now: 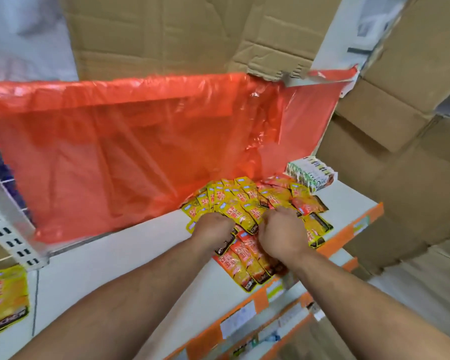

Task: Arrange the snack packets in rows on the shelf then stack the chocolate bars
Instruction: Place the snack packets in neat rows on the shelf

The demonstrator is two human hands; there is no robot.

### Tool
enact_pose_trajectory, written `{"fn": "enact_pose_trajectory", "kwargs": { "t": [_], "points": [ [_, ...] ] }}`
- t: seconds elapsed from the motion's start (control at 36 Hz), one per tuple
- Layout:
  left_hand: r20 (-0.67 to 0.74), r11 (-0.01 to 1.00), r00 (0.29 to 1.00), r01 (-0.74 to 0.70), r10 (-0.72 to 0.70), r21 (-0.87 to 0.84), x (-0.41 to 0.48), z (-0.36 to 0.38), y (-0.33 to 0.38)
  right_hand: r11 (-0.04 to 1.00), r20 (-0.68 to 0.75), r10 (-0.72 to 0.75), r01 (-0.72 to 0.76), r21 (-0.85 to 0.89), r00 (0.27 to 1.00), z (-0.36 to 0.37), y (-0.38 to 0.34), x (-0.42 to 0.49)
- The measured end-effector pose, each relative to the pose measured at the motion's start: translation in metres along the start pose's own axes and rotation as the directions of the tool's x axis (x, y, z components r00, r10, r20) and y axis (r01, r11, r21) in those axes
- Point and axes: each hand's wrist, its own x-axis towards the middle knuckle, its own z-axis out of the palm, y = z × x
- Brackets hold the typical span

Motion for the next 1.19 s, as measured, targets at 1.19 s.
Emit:
{"fn": "enact_pose_trajectory", "kwargs": {
  "t": [1.19],
  "points": [
    [-0.262, 0.817, 0.92, 0.097, -0.291, -0.568, -0.028, 0.006, -0.022, 0.826, 0.211, -0.208, 0.056, 0.56, 0.955, 0.017, -0.027, 0.041]
  ]
}}
